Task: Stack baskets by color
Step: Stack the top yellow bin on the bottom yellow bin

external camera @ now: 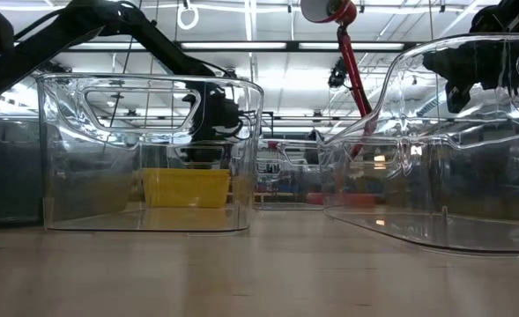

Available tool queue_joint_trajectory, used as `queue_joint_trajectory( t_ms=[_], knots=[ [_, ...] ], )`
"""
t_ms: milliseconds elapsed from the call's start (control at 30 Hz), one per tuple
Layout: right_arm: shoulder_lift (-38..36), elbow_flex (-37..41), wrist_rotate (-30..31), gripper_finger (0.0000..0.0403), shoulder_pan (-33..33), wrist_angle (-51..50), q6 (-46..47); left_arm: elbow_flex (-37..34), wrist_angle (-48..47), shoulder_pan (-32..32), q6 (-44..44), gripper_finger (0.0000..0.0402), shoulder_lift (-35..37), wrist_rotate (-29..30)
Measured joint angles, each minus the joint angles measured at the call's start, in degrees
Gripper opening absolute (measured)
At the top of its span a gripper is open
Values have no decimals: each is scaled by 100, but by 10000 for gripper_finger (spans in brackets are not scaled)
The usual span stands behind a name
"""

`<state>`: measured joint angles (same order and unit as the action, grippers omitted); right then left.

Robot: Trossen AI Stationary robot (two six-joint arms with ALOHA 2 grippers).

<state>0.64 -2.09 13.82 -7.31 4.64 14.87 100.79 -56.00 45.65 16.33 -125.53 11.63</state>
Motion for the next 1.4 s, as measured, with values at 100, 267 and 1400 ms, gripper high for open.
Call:
queue_joint_trajectory(
  t_ms=[100, 267, 1400],
  knots=[
    [0, 0, 0, 23, 0, 0, 0, 0, -45, -9, 112, 86, -20, -15],
    [-1, 0, 0, 23, 0, -1, 0, 9, -172, -55, 262, 17, -20, -4],
    [-2, 0, 0, 23, 0, 0, 0, 26, -1488, -162, 514, 14, 1667, 643]
  ],
)
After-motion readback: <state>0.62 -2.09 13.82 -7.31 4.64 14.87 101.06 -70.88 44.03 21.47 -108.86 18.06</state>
